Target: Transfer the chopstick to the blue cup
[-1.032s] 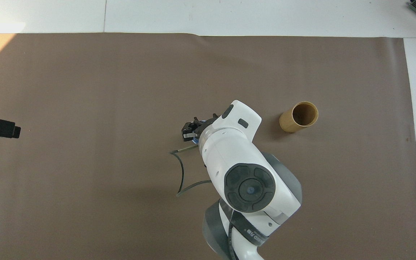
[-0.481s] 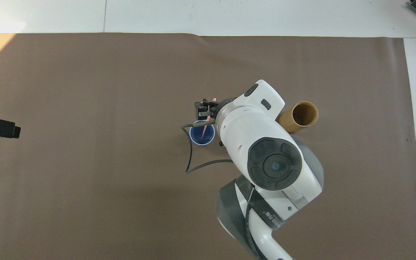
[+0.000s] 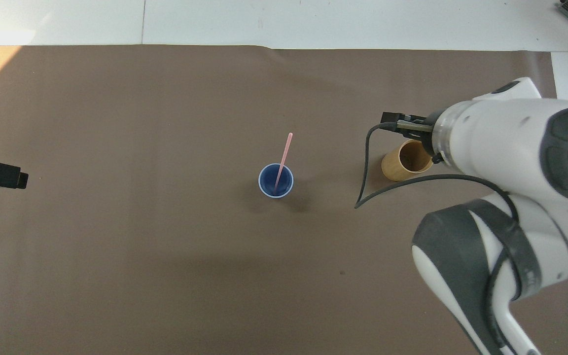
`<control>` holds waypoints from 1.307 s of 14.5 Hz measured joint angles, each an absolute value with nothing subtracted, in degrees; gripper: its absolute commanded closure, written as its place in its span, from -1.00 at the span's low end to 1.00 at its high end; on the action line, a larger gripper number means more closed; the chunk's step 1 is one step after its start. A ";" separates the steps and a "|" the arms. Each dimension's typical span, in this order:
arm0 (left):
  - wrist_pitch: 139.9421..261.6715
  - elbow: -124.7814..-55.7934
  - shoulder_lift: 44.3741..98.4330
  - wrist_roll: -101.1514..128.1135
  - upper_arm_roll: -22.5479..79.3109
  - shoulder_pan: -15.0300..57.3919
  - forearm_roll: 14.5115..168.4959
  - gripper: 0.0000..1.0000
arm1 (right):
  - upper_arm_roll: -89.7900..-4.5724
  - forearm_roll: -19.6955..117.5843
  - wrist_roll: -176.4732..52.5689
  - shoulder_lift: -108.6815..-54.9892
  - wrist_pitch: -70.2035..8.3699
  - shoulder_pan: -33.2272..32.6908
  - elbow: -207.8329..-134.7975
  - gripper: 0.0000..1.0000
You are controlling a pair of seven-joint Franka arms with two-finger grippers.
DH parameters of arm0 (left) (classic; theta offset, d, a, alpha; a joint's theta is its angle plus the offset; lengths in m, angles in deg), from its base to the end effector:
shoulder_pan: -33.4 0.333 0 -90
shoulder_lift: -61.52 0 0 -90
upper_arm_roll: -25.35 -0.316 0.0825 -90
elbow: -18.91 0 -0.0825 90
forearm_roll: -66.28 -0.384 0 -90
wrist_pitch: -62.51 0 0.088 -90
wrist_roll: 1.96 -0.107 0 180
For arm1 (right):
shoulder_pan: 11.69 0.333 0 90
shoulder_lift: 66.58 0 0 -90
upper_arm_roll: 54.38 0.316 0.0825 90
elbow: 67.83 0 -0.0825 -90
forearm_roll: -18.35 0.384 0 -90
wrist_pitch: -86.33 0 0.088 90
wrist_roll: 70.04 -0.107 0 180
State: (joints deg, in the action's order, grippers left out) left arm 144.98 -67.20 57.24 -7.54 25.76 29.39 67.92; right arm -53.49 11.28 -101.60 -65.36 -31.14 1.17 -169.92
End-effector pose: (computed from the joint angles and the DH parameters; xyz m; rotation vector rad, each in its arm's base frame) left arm 0.5144 -0.0433 0.6845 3.1015 -0.2774 0.0178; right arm 0.5683 0.1322 0.5823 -3.0721 0.4170 -0.4879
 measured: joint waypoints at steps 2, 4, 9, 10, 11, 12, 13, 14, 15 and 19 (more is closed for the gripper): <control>144.98 -67.20 57.24 -7.54 25.76 29.39 67.92 -1.00 | -53.58 11.99 -96.08 -64.13 -25.25 -4.27 -168.43 -1.00; 144.98 -67.20 57.24 -7.54 25.76 29.39 67.92 -1.00 | -53.68 12.54 -90.35 -63.95 -19.31 -8.71 -165.53 -1.00; 144.98 -67.20 57.24 -7.54 25.76 29.39 67.92 -1.00 | -53.56 14.86 -86.89 -66.50 -5.95 -11.00 -156.38 -1.00; 144.98 -67.20 57.24 -7.54 25.76 29.39 67.92 -1.00 | -53.41 15.21 -86.89 -67.31 -4.78 -11.01 -155.09 -1.00; 144.98 -67.20 57.24 -7.54 25.76 29.39 67.92 -1.00 | -53.18 15.38 -86.89 -67.89 -4.01 -11.00 -154.25 -1.00; 144.98 -67.20 57.24 -7.54 25.76 29.39 67.92 -1.00 | -52.86 15.55 -86.89 -68.32 -3.41 -10.93 -153.70 -1.00; 144.98 -67.20 57.24 -7.54 25.76 29.39 67.92 -1.00 | -52.60 15.67 -86.89 -68.55 -3.32 -10.71 -153.46 -1.00; 144.98 -67.20 57.24 -7.54 25.76 29.39 67.92 -1.00 | -52.42 15.72 -86.89 -68.59 -3.32 -10.52 -153.40 -1.00; 144.98 -67.20 57.24 -7.54 25.76 29.39 67.92 -1.00 | -52.22 15.74 -86.89 -68.59 -3.21 -10.49 -153.41 -1.00; 144.98 -67.20 57.24 -7.54 25.75 29.39 67.92 -1.00 | -52.04 15.97 -86.88 -68.00 -2.92 -10.50 -154.91 -1.00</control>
